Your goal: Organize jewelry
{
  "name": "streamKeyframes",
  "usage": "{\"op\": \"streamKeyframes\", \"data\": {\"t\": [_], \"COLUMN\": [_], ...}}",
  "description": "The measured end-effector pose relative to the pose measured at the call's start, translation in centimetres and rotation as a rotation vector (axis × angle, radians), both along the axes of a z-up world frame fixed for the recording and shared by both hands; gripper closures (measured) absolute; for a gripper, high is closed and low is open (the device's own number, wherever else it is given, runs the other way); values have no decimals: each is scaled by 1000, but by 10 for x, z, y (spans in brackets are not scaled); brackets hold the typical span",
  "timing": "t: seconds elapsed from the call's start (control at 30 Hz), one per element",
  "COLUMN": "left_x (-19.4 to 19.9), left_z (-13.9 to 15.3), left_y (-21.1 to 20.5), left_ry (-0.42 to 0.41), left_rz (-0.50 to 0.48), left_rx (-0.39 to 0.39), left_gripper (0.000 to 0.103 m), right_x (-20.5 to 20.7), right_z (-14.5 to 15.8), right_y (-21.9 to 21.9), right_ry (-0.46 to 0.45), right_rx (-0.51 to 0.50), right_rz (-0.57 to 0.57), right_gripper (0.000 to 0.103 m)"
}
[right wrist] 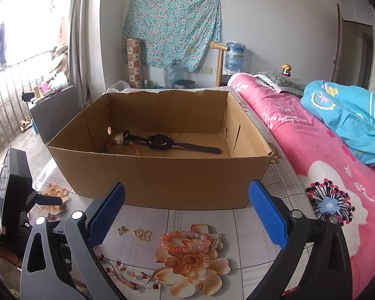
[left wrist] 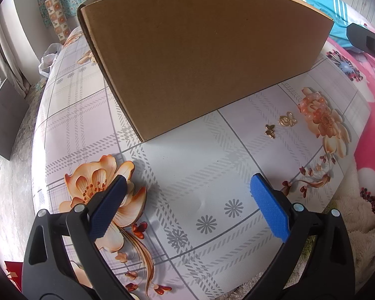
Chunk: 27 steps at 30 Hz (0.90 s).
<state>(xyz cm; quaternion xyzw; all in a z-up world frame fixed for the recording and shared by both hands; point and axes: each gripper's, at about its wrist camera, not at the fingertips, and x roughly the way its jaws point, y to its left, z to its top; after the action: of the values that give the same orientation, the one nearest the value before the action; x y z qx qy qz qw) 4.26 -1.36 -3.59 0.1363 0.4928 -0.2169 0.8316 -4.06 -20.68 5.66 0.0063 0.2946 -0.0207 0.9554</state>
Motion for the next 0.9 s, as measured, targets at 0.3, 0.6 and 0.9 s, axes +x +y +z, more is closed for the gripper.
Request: {"op": "streamKeyframes", "data": {"t": [0.3,0.6,0.9], "left_x": [0,-18,-25], "left_z": [0,25,24], "left_y": [2,-5,-39], "left_ry": [-10,-116,-98], "left_rz": [-19,-99,-279], "left_rx": [4,-103,-130], "left_gripper": [8,27,68], "right_x": [-3,-8,-11], "right_z": [1,-11,-37], "right_y": [-11,-47,-18], "right_ry": [-8,78,209], "right_rx": [35,109,136], "right_rz": [-15,-79,73], "right_gripper": [7,7,30]}}
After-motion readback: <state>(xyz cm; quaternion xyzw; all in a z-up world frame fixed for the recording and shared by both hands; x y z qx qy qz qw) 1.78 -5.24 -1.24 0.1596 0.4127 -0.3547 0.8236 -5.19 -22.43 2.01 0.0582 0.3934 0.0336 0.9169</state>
